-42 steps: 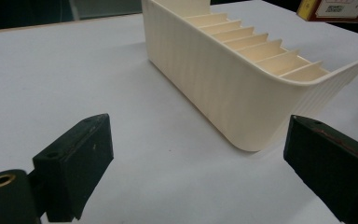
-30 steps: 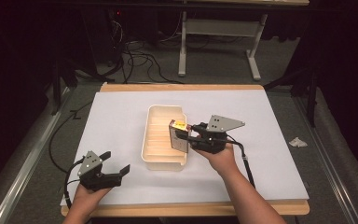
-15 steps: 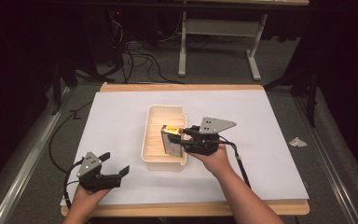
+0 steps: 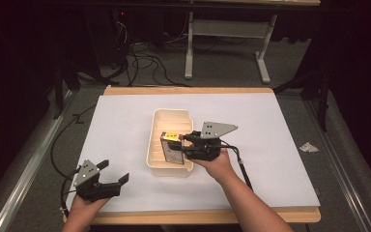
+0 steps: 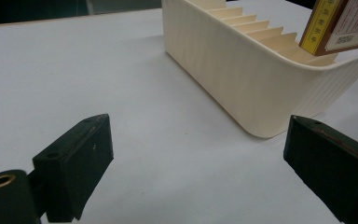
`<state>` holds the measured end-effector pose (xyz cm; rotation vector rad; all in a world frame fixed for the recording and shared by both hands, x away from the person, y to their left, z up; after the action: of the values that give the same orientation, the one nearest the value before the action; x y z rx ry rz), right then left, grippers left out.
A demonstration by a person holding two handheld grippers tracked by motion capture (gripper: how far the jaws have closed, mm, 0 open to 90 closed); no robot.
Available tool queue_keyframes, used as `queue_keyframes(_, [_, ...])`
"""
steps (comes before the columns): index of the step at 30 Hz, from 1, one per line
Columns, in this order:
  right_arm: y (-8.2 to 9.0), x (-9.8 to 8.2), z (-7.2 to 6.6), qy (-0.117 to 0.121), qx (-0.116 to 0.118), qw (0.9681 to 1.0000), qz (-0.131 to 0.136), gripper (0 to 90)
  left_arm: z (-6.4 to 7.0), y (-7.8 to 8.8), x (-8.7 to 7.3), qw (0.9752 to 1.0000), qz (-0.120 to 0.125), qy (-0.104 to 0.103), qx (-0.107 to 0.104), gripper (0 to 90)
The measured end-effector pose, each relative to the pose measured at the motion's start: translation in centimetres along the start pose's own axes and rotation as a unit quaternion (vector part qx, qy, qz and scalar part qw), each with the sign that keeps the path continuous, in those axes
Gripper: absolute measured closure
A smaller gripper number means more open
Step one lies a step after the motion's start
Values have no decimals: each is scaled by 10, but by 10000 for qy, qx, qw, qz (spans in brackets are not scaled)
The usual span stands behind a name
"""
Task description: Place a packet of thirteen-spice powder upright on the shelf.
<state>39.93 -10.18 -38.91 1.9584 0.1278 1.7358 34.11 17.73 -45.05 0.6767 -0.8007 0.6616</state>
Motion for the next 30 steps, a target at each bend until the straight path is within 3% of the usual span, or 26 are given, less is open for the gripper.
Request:
queue_keyframes(14, [-12,3,-6,120,168,9998,-57,691,-3,6,0,10000,37,19,58,88])
queue_keyframes(30, [-17,-3,-5,91,387,9992,-69,690,-3,5,-2,10000,-22,10,46,88])
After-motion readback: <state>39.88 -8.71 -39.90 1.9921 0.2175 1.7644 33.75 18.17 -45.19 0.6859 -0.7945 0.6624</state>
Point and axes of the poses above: each handheld gripper's, and its own axes: y roughly backward along the jaws, x roughly out of its top, z roughly to its right, the point moved 3 cm from there along -y, roughly forward along the jaws, and after that the axes turned 15 degrees about -z, right-handed, at the moved point
